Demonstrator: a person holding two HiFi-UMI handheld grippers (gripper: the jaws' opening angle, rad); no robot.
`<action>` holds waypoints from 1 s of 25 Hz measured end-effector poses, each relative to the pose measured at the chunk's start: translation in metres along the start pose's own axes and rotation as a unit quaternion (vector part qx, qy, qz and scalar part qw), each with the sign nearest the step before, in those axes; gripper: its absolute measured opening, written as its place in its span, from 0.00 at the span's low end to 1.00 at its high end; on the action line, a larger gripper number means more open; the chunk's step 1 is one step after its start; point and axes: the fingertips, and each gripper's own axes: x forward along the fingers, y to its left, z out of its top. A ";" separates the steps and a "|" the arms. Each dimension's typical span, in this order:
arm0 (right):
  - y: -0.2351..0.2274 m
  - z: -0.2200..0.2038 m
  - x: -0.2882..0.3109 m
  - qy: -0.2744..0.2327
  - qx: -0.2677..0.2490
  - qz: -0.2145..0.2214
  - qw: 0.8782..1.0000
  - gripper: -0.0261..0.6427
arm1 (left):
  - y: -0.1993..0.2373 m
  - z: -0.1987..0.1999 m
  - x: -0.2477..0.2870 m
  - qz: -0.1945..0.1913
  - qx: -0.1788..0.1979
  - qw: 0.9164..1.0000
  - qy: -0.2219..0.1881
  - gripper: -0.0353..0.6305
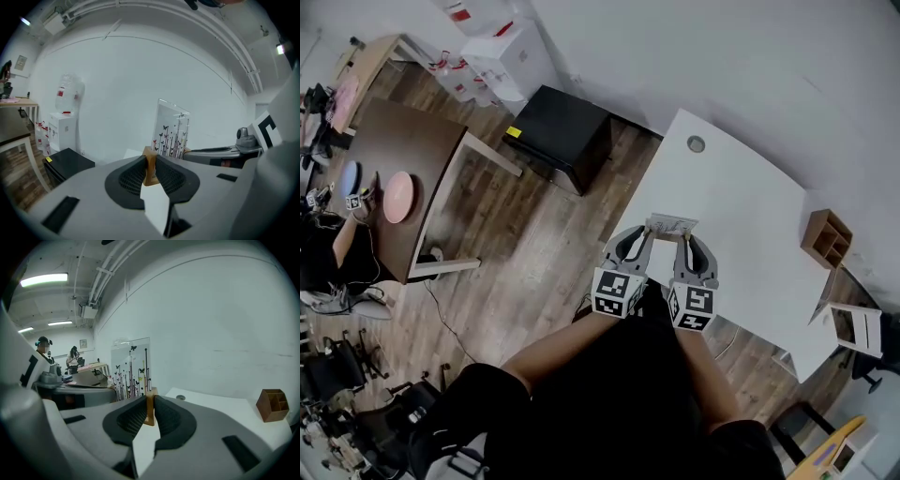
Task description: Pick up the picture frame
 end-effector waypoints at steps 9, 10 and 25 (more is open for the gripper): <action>0.032 0.020 -0.056 -0.045 -0.009 -0.021 0.999 0.14 | -0.019 0.021 -0.059 -0.025 0.024 0.999 -0.031 0.16; 0.035 0.021 -0.062 -0.050 -0.012 -0.023 0.998 0.14 | -0.021 0.022 -0.064 -0.028 0.021 0.999 -0.036 0.16; 0.045 0.010 -0.122 -0.072 -0.011 -0.050 0.996 0.14 | -0.055 0.014 -0.105 -0.056 0.036 0.997 -0.044 0.16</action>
